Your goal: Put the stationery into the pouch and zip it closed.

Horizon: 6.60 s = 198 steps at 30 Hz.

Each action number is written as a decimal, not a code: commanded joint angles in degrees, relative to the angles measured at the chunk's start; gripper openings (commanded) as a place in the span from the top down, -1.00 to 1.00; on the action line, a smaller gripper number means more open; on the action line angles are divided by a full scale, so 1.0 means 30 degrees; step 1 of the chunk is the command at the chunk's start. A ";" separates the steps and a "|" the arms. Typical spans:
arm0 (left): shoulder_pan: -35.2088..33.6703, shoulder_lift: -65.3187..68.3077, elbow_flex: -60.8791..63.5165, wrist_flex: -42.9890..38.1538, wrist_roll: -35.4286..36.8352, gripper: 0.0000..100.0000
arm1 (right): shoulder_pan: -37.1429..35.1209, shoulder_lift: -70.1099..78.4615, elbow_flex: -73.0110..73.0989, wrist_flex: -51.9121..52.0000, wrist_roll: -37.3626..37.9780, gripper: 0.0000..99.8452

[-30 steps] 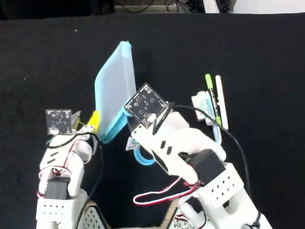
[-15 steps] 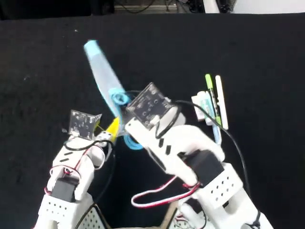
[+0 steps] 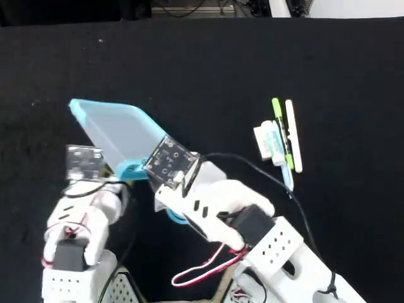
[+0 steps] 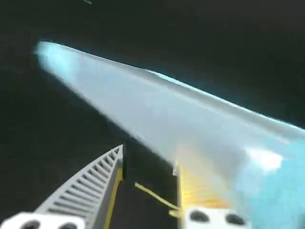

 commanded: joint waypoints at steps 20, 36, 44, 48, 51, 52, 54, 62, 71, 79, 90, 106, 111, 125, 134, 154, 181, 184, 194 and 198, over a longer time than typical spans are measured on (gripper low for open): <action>0.1451 0.0205 -1.0769 0.7648 -0.4689 0.64 | 0.0498 -0.0718 -0.0161 -0.1524 0.0000 0.98; 0.4879 0.7062 -1.6103 1.0901 -0.2725 0.63 | 0.0498 -0.0718 -0.0220 -0.1553 0.0000 0.98; 0.5641 0.7531 -1.5634 1.0579 -0.2725 0.63 | 0.0498 -0.0718 -0.0190 -0.1524 0.0000 0.98; 0.3443 0.7502 -1.4667 0.9495 -0.2784 0.63 | 0.0498 -0.0718 -0.0161 -0.1465 0.0000 0.98; 0.2154 0.7619 -1.3641 0.8733 -0.3194 0.63 | 0.0498 -0.0718 -0.0161 -0.1524 0.0000 0.98; 0.2154 0.7619 -1.3231 0.8498 -0.3516 0.63 | 0.0498 -0.0718 -0.0161 -0.1524 0.0000 0.98; 0.2125 0.7502 -1.2498 0.8059 -0.3751 0.63 | 0.0498 -0.0718 -0.0190 -0.1524 0.0000 0.98; 0.2125 0.7473 -1.2791 0.7971 -0.3722 0.64 | 0.0498 -0.0718 -0.0161 -0.1524 0.0000 0.98; 0.2359 0.7648 -1.6044 1.0667 -0.3253 0.63 | 0.0498 -0.0718 -0.0190 -0.1524 0.0000 0.98; 0.6051 0.7648 -1.4549 1.0110 -0.3165 0.63 | 0.0498 -0.0718 -0.0220 -0.1524 0.0000 0.98; 0.4527 0.7502 -1.2234 0.7326 -0.3282 0.63 | 0.0498 -0.0718 -0.0132 -0.1524 0.0000 0.98; 0.3766 0.7473 -1.1619 0.6154 -0.3194 0.82 | 0.0615 -0.0718 0.0161 -0.1407 0.0088 0.98; 0.3736 0.7473 -1.2176 0.6125 -0.3223 0.94 | 0.0821 -0.0718 0.0835 -0.1377 0.0117 0.98; -0.0689 0.7648 -1.2908 0.4601 -0.3136 0.94 | 0.7092 -0.5289 0.0777 0.0674 0.0117 0.98; 0.1656 0.9348 -1.7890 0.7824 -0.2637 0.94 | 0.7179 -0.5963 -0.2154 0.3282 0.0117 0.98; 0.1597 2.2095 -2.8645 1.4154 -0.2667 0.71 | 0.7092 -0.1421 -0.7341 0.7121 0.0147 0.98; 0.1597 1.3597 -1.8681 0.8733 -0.1729 0.94 | 0.7385 -0.1421 -0.5231 0.7473 0.0586 0.98; 0.1568 1.2542 -1.7040 0.7824 -0.2286 0.94 | 0.8176 -0.1421 -0.5231 0.7853 0.1963 0.98; 0.1714 1.1311 -1.6366 0.6945 -0.2139 0.94 | 0.9553 -0.1421 -0.4205 0.7941 0.2286 0.98; 0.1744 1.1516 -1.6396 0.6623 -0.2139 0.94 | 1.1165 -0.1451 -0.4147 0.7971 0.2286 0.98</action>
